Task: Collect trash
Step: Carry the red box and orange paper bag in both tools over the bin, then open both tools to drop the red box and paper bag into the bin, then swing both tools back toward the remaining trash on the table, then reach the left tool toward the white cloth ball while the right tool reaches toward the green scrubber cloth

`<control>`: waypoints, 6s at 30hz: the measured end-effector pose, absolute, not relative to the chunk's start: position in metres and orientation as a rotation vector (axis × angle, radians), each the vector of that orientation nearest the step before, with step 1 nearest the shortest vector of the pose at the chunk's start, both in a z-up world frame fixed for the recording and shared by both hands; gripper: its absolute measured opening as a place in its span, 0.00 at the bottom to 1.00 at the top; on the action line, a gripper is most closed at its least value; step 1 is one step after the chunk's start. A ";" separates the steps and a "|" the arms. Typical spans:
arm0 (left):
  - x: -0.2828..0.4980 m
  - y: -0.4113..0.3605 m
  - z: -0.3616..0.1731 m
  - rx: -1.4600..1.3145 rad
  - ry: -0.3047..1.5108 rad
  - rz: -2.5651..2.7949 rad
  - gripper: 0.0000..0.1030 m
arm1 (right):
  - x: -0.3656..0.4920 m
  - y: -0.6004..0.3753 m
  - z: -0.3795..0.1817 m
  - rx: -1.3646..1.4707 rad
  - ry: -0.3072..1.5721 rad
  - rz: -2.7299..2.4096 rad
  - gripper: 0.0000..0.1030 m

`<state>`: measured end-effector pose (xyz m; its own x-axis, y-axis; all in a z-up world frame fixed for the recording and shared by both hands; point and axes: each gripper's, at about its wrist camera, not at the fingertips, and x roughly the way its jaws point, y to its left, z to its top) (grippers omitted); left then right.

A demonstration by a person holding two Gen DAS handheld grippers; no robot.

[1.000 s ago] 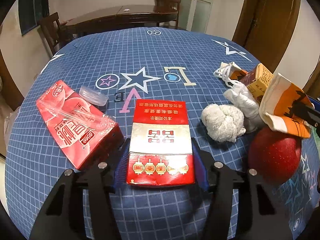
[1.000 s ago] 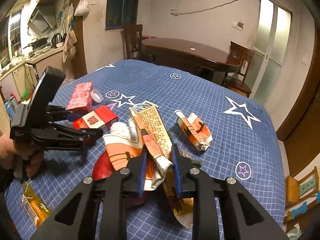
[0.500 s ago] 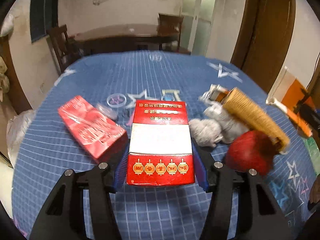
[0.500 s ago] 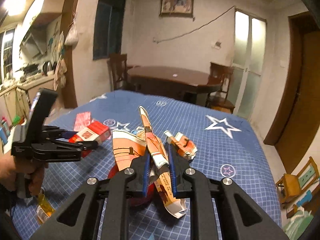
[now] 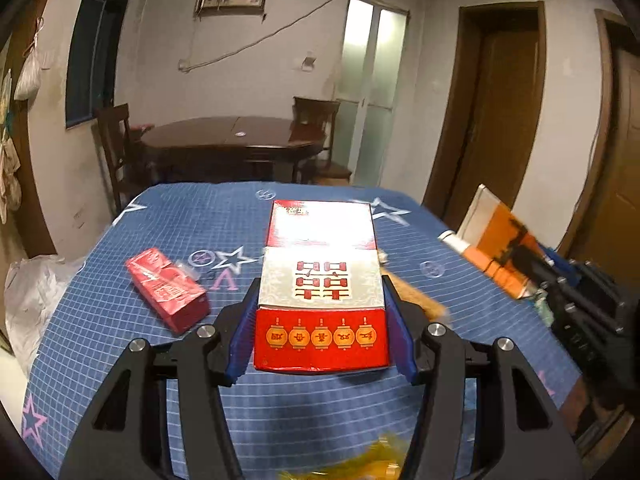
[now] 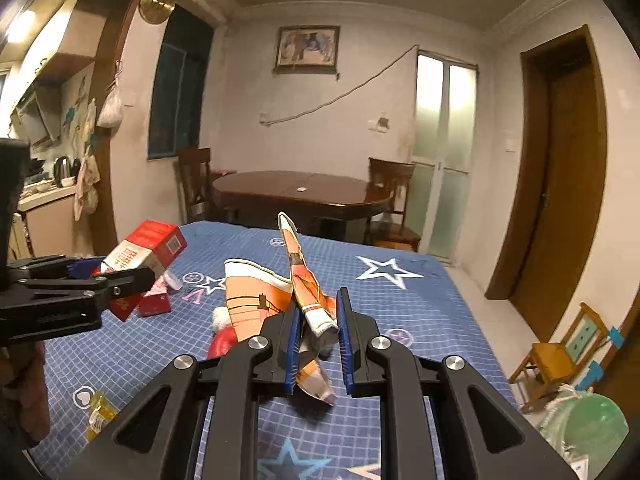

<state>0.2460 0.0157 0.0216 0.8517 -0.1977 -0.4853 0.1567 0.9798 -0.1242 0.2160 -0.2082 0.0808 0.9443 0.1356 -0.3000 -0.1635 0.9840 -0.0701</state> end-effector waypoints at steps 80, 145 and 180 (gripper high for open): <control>0.248 -0.460 -0.051 0.213 0.766 -0.828 0.52 | 0.081 -0.720 -0.022 0.152 0.684 -0.500 0.17; 0.246 -0.453 -0.054 0.249 0.780 -0.794 0.83 | 0.085 -0.690 -0.012 0.177 0.630 -0.469 0.62; 0.378 0.052 -0.032 -0.096 0.904 -0.270 0.82 | 0.240 -0.347 -0.011 0.024 0.694 0.303 0.69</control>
<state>0.3780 0.0517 -0.0321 0.5878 -0.2713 -0.7622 0.1907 0.9620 -0.1954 0.2403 -0.3473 -0.0113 0.7270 0.2826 -0.6258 -0.2665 0.9561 0.1222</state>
